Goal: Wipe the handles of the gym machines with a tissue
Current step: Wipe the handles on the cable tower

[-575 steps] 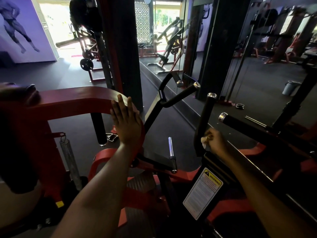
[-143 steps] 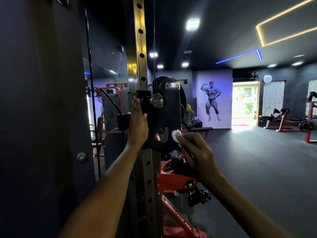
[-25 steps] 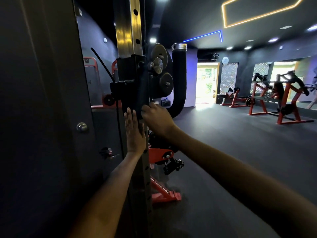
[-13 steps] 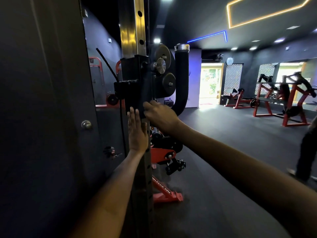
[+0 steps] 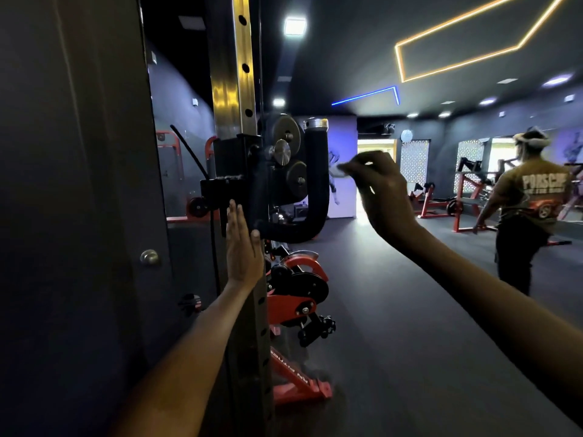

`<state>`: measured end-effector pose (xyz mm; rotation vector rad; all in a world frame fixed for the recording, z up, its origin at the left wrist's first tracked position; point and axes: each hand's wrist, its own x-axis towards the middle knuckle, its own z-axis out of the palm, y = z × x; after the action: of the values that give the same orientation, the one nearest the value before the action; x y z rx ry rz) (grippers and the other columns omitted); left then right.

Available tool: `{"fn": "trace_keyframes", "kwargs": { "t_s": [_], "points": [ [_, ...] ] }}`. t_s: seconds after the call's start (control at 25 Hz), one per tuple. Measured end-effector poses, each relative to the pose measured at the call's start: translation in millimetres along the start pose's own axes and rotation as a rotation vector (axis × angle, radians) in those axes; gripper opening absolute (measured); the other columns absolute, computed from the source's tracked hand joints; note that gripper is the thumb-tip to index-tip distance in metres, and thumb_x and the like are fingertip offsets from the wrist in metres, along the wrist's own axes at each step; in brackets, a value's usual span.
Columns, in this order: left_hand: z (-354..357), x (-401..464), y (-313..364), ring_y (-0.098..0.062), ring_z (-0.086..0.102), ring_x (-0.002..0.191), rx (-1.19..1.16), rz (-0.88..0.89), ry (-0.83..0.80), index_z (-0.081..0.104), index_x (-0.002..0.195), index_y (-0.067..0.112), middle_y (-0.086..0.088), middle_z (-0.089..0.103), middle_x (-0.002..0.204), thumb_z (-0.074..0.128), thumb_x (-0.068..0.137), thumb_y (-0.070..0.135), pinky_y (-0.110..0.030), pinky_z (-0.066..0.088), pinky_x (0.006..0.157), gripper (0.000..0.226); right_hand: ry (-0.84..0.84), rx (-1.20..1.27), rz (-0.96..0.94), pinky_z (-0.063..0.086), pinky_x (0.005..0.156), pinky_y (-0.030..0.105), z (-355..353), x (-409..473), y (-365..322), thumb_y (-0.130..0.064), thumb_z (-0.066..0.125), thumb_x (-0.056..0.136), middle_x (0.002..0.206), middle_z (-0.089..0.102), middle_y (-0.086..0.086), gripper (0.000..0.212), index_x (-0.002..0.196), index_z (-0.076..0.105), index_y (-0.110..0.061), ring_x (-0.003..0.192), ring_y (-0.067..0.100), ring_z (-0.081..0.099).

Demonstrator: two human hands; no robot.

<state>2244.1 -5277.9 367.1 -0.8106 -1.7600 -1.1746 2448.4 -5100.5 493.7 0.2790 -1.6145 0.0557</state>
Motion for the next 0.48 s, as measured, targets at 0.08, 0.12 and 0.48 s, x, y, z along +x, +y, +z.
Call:
{"fn": "trace_keyframes", "kwargs": {
  "t_s": [0.08, 0.12, 0.48],
  "points": [
    [6.2, -3.2, 3.4, -0.012, -0.005, 0.149, -0.031, -0.049, 0.026, -0.003, 0.152, 0.017, 0.006, -0.008, 0.160, 0.011, 0.102, 0.046, -0.057, 0.018, 0.118, 0.060, 0.054, 0.178, 0.164, 0.043, 0.074, 0.024, 16.3, 14.8, -23.0, -0.012, 0.051, 0.085, 0.093, 0.063, 0.015, 0.026, 0.098, 0.072, -0.004, 0.084, 0.027, 0.061],
    [7.3, -5.0, 3.1, -0.010, -0.007, 0.148, -0.036, -0.058, 0.030, -0.003, 0.152, 0.017, 0.007, -0.008, 0.160, 0.009, 0.102, 0.049, -0.056, 0.017, 0.118, 0.061, 0.043, 0.196, 0.194, 0.042, 0.076, 0.021, 24.4, 8.4, -32.1, -0.014, 0.050, 0.084, 0.094, 0.063, 0.014, 0.027, 0.098, 0.072, -0.004, 0.086, 0.027, 0.061],
    [4.5, -7.2, 1.8, -0.005, -0.012, 0.147, -0.074, -0.016, 0.025, -0.008, 0.151, 0.024, 0.012, -0.012, 0.159, 0.011, 0.102, 0.050, -0.055, 0.012, 0.119, 0.059, 0.146, 0.182, 0.244, 0.034, 0.073, 0.005, 22.3, 21.0, -34.2, -0.013, 0.050, 0.082, 0.084, 0.059, 0.015, 0.025, 0.091, 0.072, -0.003, 0.079, 0.016, 0.054]
  ]
}}
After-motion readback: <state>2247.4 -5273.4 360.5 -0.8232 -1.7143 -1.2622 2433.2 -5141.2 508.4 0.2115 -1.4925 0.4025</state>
